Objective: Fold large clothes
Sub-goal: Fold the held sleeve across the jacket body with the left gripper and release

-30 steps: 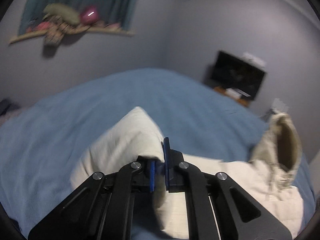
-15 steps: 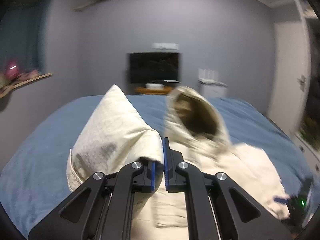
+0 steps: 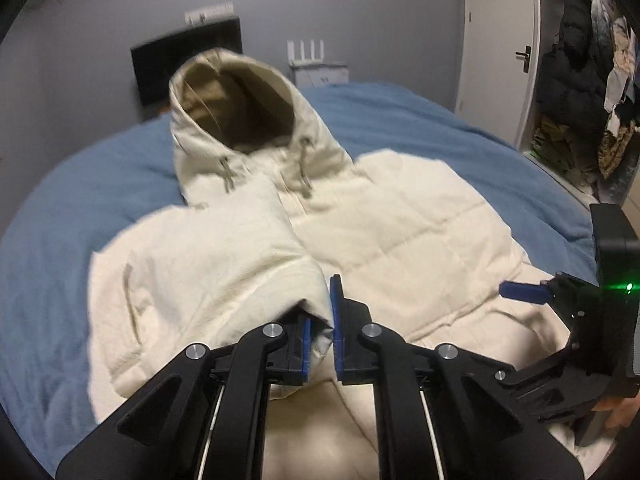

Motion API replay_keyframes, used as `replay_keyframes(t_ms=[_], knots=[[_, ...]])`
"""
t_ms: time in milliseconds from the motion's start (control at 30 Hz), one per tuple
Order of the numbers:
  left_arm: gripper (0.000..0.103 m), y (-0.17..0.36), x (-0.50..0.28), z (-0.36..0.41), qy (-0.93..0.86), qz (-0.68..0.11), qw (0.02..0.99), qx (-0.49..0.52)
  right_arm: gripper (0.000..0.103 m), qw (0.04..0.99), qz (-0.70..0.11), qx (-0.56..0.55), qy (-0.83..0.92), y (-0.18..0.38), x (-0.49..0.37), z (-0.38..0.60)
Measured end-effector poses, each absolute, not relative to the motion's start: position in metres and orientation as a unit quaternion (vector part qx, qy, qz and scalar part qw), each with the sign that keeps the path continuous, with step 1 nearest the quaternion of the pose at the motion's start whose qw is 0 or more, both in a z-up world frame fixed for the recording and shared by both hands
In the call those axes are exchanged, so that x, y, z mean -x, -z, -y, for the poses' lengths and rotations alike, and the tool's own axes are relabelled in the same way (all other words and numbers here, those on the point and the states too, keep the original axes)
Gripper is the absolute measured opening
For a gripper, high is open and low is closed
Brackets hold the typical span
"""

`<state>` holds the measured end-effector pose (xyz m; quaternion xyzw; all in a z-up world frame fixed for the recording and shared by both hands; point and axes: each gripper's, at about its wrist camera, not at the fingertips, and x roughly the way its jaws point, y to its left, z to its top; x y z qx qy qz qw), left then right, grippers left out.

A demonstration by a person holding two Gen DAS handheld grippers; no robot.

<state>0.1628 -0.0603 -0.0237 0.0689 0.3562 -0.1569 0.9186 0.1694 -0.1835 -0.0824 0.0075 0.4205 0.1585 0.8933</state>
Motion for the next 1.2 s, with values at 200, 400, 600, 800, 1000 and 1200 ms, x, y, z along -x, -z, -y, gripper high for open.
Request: replay_keyframes(t_ms=[200,400,600,800,1000,1200], knots=[[0.076,0.021,-0.145,0.045,0.2,-0.373,0.906,-0.002,0.095,0.893,-0.423,-0.024,-0.152,0.083,-0.171,0.19],[0.094,0.001,-0.134,0.014,0.196,-0.371,0.906,0.052,0.095,0.893,-0.425,-0.036,-0.14,0.083,-0.174,0.196],[0.096,0.0,-0.136,-0.012,0.166,-0.411,0.895,0.049,0.095,0.903,-0.412,-0.025,-0.117,0.066,-0.164,0.195],[0.096,0.001,-0.14,-0.051,0.084,-0.434,0.896,0.037,0.095,0.907,-0.393,0.012,-0.149,0.028,-0.149,0.162],[0.096,0.01,-0.148,-0.091,0.007,-0.42,0.905,0.068,0.095,0.907,-0.368,0.077,-0.19,0.006,-0.148,0.094],[0.096,0.025,-0.155,-0.126,-0.083,-0.425,0.897,0.089,0.095,0.89,-0.359,0.176,-0.219,0.019,-0.156,0.017]])
